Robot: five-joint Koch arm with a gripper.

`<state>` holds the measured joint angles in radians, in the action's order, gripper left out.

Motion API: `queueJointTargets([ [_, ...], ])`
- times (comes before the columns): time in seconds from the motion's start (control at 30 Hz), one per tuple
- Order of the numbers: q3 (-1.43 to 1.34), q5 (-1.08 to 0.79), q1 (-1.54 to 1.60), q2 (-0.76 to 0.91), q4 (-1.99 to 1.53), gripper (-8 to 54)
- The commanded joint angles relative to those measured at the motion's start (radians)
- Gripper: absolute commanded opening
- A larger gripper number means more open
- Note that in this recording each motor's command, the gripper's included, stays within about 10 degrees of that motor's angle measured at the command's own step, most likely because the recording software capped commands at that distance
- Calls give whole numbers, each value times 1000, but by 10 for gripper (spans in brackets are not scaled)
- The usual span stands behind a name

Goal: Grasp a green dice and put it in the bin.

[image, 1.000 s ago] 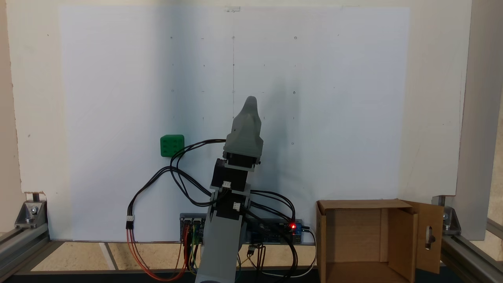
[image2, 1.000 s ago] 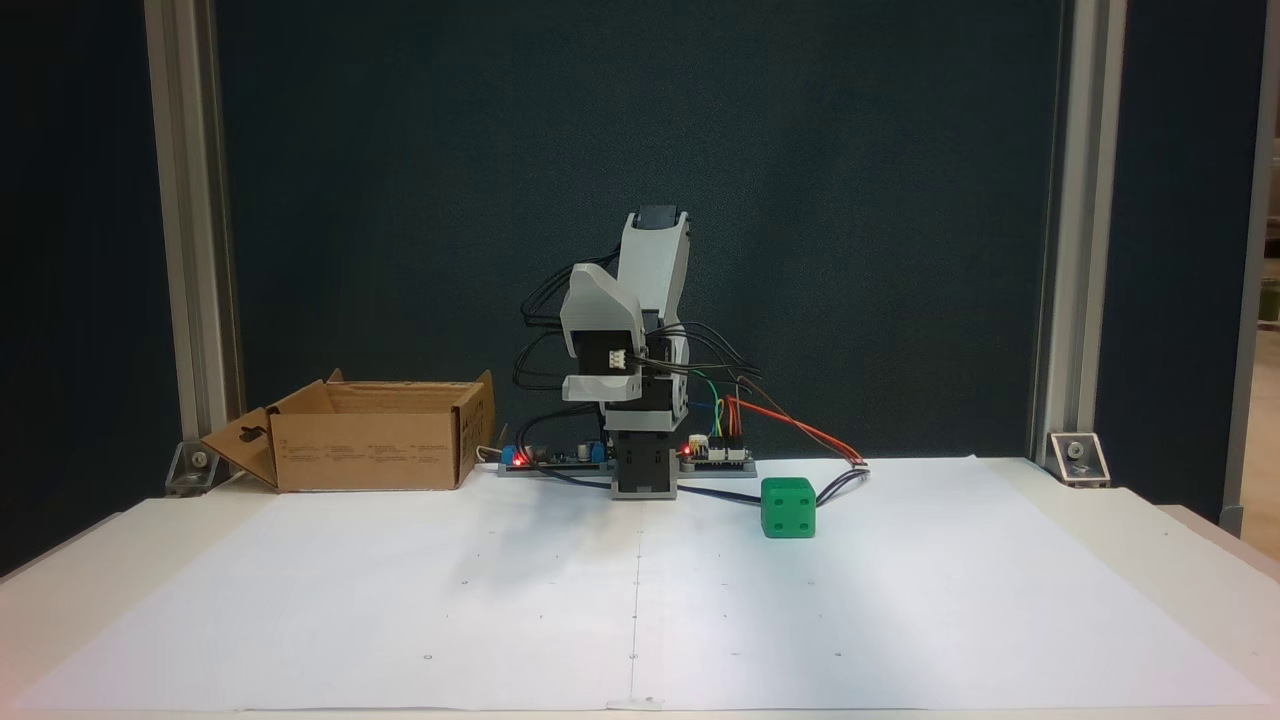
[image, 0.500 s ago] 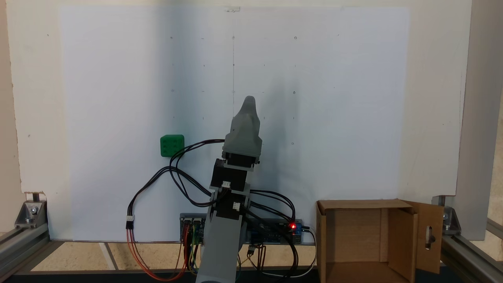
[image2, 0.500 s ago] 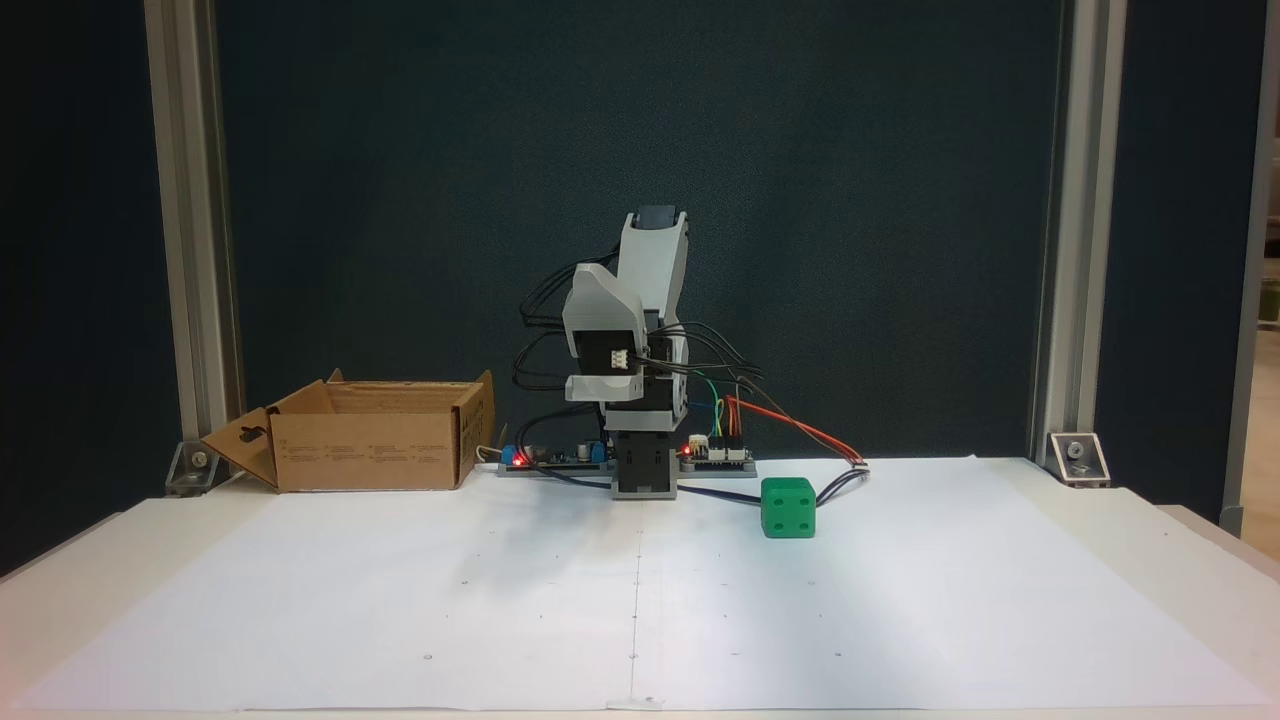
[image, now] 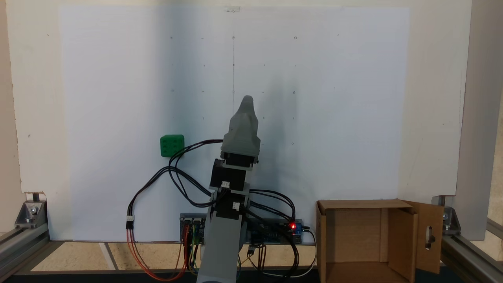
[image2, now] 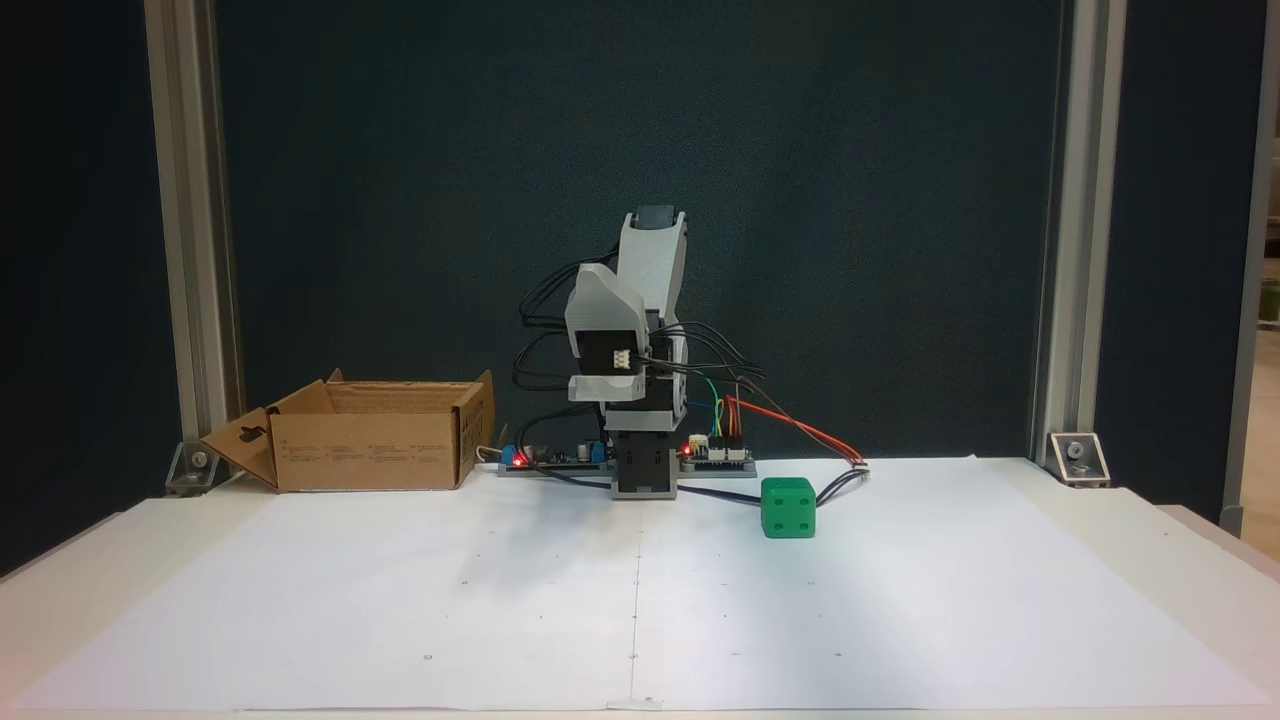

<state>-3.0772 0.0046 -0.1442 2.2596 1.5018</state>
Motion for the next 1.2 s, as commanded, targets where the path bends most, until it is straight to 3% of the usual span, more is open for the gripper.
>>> queueJointTargets([
  [0.0, -49, -14, 21, 103, 9, 440],
  [0.2, 35, -15, 112, 104, -238, 439],
  [0.9, 847, -6, 255, 103, -1656, 432],
  [1.17, 1054, 186, 449, 98, -2173, 434],
])
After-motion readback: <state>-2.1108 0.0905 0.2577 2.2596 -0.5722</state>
